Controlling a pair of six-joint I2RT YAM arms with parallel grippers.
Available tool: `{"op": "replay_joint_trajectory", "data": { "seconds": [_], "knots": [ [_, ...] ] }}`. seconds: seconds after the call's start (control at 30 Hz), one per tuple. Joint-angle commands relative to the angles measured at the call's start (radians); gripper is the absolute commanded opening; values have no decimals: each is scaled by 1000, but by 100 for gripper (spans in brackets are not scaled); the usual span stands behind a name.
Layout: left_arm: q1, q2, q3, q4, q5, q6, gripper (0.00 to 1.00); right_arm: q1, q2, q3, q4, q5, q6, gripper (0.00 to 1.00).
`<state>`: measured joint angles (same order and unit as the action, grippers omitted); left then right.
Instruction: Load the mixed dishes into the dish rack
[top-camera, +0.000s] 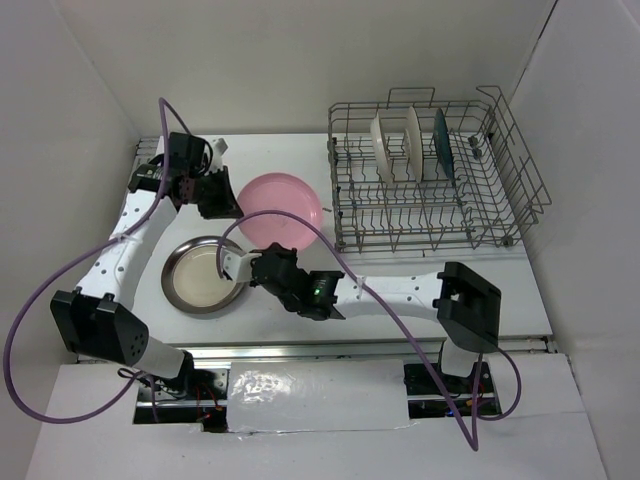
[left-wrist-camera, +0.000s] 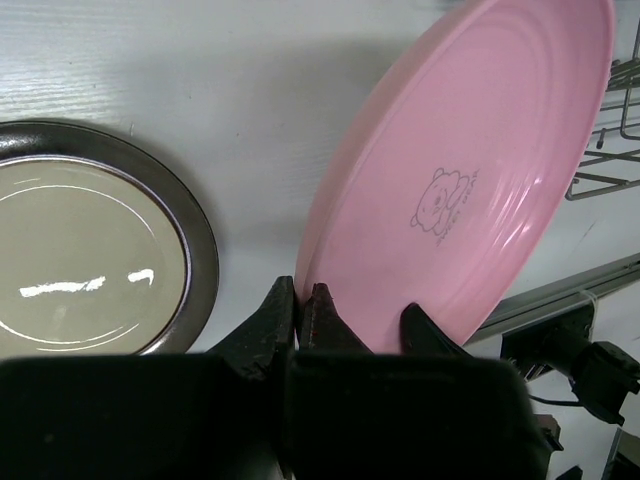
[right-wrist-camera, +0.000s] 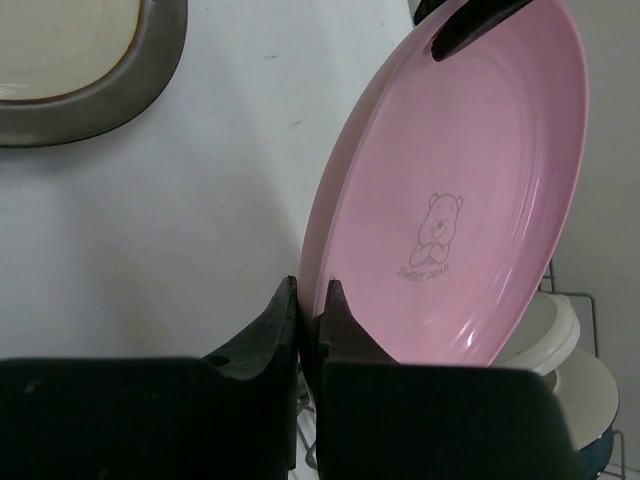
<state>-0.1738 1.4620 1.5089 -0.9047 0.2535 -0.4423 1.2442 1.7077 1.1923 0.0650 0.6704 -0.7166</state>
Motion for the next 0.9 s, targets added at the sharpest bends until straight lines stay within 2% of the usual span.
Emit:
{"op": "replay_joint_trajectory", "data": {
  "seconds": [0.0, 0.17, 0.2, 0.27, 0.3, 0.37, 0.4, 0.43, 0.5, 0.63, 0.77, 0.87],
  "knots": [
    [10, -42, -22, 0, 39, 47, 0, -19, -39, 64, 99, 43, 59, 0],
    [26, -66, -49, 44, 104, 50, 1, 0, -54, 56, 87, 28, 60, 0],
    [34, -66, -50, 47, 115, 51, 18, 1, -56, 52, 87, 24, 59, 0],
    [42, -66, -50, 47, 144, 56, 40, 7, -63, 47, 88, 18, 65, 0],
    [46, -68, -50, 53, 153, 57, 56, 8, -66, 46, 87, 14, 71, 0],
    [53, -71, -50, 56, 171, 59, 74, 8, -76, 46, 79, 5, 77, 0],
    [57, -74, -52, 56, 174, 59, 88, 11, -83, 47, 78, 3, 80, 0],
    [62, -77, -50, 62, 179, 57, 92, 11, -92, 49, 69, -8, 86, 0],
    [79, -78, -32, 55, 182, 54, 99, 9, -103, 58, 65, -12, 94, 0],
    [144, -100, 19, 47, 184, 34, 99, 11, -143, 81, 32, -61, 114, 0],
    [259, -140, 80, 70, 250, 40, 99, 8, -152, 127, -7, -123, 129, 0],
    [296, -164, 132, 87, 300, 11, 99, -9, -149, 167, -33, -169, 158, 0]
  ]
}}
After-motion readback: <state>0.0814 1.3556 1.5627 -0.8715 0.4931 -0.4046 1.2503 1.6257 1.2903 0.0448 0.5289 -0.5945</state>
